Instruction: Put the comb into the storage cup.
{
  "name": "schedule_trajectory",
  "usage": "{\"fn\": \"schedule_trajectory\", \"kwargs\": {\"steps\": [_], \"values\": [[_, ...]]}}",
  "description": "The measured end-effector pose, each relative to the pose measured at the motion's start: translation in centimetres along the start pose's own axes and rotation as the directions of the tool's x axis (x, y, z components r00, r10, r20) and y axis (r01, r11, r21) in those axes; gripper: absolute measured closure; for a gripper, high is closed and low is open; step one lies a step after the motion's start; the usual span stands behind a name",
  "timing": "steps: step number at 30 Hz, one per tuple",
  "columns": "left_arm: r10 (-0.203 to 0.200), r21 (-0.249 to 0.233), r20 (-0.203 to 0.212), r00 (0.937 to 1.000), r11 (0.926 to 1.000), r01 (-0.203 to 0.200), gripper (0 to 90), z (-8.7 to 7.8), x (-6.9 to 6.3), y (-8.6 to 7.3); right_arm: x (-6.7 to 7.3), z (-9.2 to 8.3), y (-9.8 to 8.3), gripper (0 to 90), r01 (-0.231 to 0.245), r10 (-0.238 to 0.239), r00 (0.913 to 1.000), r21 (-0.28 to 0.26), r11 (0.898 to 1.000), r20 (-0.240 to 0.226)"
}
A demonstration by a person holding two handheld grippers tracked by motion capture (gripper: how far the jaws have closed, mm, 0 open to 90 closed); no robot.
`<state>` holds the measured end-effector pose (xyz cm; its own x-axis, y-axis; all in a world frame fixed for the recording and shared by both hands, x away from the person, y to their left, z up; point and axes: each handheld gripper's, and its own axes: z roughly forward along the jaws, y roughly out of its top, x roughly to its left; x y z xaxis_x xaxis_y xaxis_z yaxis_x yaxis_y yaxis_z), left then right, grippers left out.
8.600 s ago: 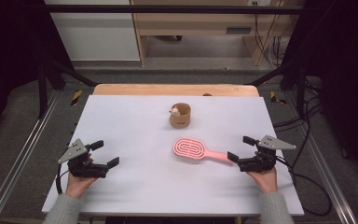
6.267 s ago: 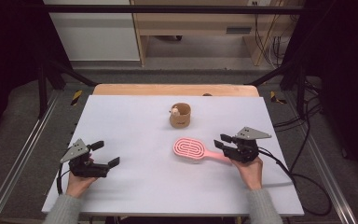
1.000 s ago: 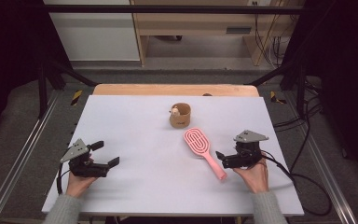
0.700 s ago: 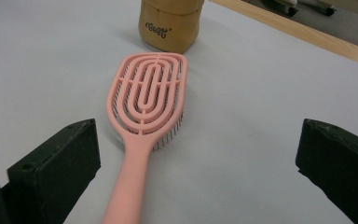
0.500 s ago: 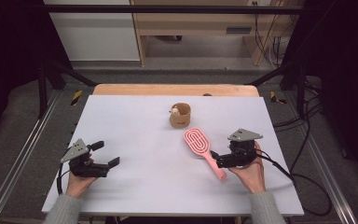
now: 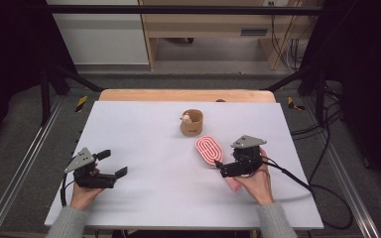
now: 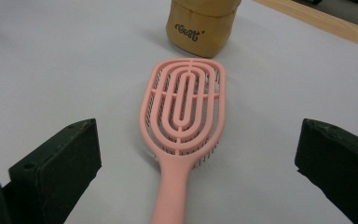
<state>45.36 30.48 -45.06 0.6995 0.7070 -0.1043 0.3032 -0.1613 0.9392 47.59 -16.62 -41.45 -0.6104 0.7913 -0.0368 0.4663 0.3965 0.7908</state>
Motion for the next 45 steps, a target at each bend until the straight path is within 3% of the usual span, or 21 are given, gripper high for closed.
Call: {"fn": "schedule_trajectory", "kwargs": {"steps": [35,45], "values": [[0.003,0.005,0.0,1.0,1.0,-0.003,0.5,0.1,-0.1,0.0,0.7,3.7,-1.3,3.9,0.0,-0.001,1.0,0.158,0.987,0.005],[0.003,0.005,-0.001,1.0,1.0,-0.003,0.5,0.1,-0.1,0.0,0.4,4.1,-1.7,12.6,-0.032,0.034,0.9994,0.191,0.981,-0.008]]}}
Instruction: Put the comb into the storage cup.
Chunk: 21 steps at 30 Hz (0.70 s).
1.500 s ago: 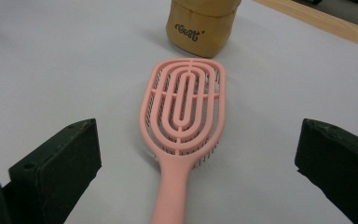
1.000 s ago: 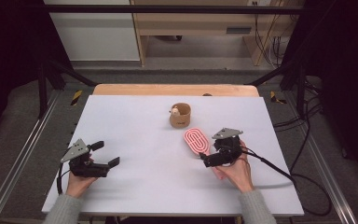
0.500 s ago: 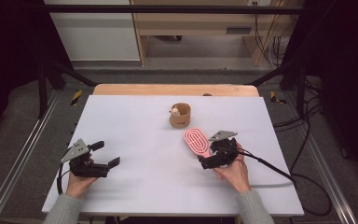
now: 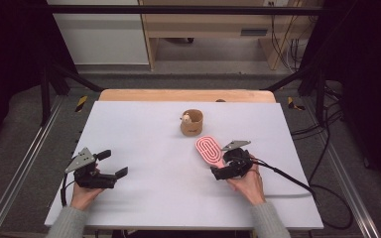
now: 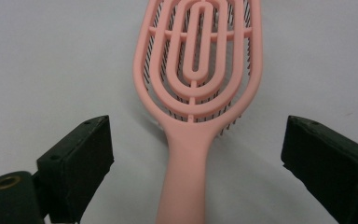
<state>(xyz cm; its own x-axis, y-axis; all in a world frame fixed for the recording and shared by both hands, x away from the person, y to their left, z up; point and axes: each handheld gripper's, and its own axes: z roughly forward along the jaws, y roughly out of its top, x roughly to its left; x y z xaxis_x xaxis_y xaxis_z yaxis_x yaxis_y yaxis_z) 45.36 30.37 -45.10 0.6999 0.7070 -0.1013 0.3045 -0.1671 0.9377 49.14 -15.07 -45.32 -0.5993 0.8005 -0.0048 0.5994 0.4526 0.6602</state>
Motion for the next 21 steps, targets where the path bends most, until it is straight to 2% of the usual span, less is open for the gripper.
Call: {"fn": "schedule_trajectory", "kwargs": {"steps": [4,5,9,17,21], "values": [[0.0,-0.001,-0.001,1.0,1.0,0.0,0.5,-0.02,0.0,0.01,-0.07,0.15,-0.12,16.7,0.007,-0.006,1.0,0.013,1.0,-0.007],[-0.001,-0.001,-0.001,1.0,1.0,0.001,0.5,-0.02,0.01,0.0,-0.03,0.19,-0.16,20.9,0.01,-0.01,0.9999,0.019,1.0,-0.007],[-0.001,0.001,-0.001,1.0,1.0,0.001,0.5,0.0,0.01,0.0,0.05,0.22,-0.22,26.5,0.016,-0.016,0.9998,0.023,1.0,-0.009],[-0.001,0.0,-0.001,1.0,1.0,0.001,0.5,0.01,0.01,0.0,0.11,0.36,-0.31,33.1,0.019,-0.019,0.9998,0.036,0.999,0.002],[0.0,0.002,-0.001,1.0,1.0,0.0,0.5,0.03,0.0,-0.01,0.16,0.5,-0.33,39.5,0.019,-0.019,0.9998,0.044,0.999,-0.005]]}}
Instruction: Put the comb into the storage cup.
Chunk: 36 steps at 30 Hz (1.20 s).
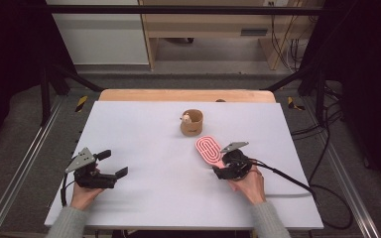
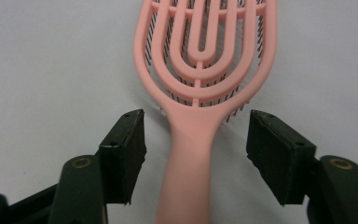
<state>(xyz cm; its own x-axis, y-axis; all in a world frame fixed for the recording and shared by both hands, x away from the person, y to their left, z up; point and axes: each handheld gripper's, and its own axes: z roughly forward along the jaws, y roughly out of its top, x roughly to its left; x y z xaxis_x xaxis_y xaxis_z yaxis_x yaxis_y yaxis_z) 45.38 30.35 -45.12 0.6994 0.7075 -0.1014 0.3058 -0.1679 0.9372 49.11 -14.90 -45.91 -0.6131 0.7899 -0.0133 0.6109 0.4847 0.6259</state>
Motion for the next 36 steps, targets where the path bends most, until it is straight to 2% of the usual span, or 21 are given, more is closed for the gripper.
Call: {"fn": "schedule_trajectory", "kwargs": {"steps": [8,22,26,28,36], "values": [[-0.001,0.0,0.0,1.0,1.0,0.001,0.6,0.01,0.01,0.0,0.04,0.42,-0.08,48.4,0.01,-0.009,0.9999,0.038,0.999,-0.008],[0.0,0.002,0.0,1.0,1.0,0.0,0.6,0.02,0.0,-0.01,-0.08,0.59,0.01,60.1,-0.003,0.003,1.0,0.048,0.999,-0.007],[0.001,0.002,0.0,1.0,1.0,-0.001,0.6,0.02,-0.01,0.0,-0.09,0.59,0.03,61.0,-0.005,0.006,1.0,0.049,0.999,-0.004],[0.001,0.002,0.0,1.0,1.0,-0.001,0.6,0.02,-0.01,0.0,-0.12,0.57,0.04,65.6,-0.004,0.004,1.0,0.051,0.999,-0.006],[0.001,0.003,0.0,1.0,1.0,-0.001,0.6,0.03,-0.01,-0.01,-0.15,0.57,0.09,66.9,-0.015,0.016,0.9998,0.058,0.998,-0.012]]}}
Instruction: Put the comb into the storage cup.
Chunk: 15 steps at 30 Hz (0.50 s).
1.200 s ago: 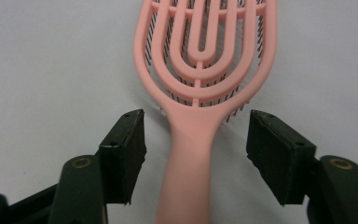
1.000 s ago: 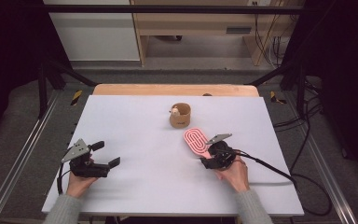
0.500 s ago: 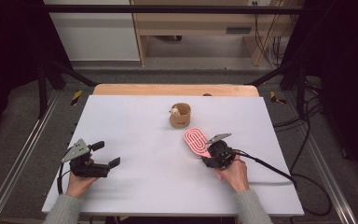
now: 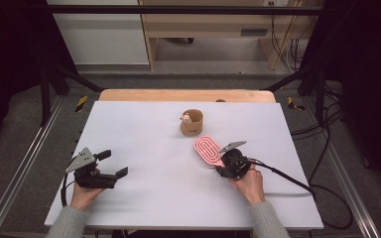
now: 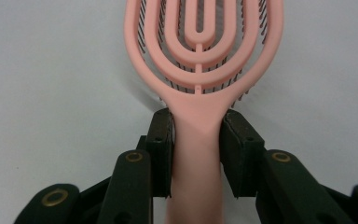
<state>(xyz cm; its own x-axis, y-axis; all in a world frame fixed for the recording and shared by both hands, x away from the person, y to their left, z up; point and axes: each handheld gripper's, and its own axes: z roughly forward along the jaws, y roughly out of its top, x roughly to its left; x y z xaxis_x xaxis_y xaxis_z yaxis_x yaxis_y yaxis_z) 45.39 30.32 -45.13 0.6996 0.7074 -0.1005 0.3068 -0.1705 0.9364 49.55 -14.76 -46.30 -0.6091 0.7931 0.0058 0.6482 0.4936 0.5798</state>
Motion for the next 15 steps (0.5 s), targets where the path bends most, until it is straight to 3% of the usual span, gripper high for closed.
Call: {"fn": "schedule_trajectory", "kwargs": {"steps": [15], "values": [[0.0,0.0,0.001,1.0,1.0,0.0,0.6,0.0,0.0,0.0,0.03,-0.02,-0.02,68.0,0.005,-0.005,1.0,0.008,1.0,-0.008]]}}
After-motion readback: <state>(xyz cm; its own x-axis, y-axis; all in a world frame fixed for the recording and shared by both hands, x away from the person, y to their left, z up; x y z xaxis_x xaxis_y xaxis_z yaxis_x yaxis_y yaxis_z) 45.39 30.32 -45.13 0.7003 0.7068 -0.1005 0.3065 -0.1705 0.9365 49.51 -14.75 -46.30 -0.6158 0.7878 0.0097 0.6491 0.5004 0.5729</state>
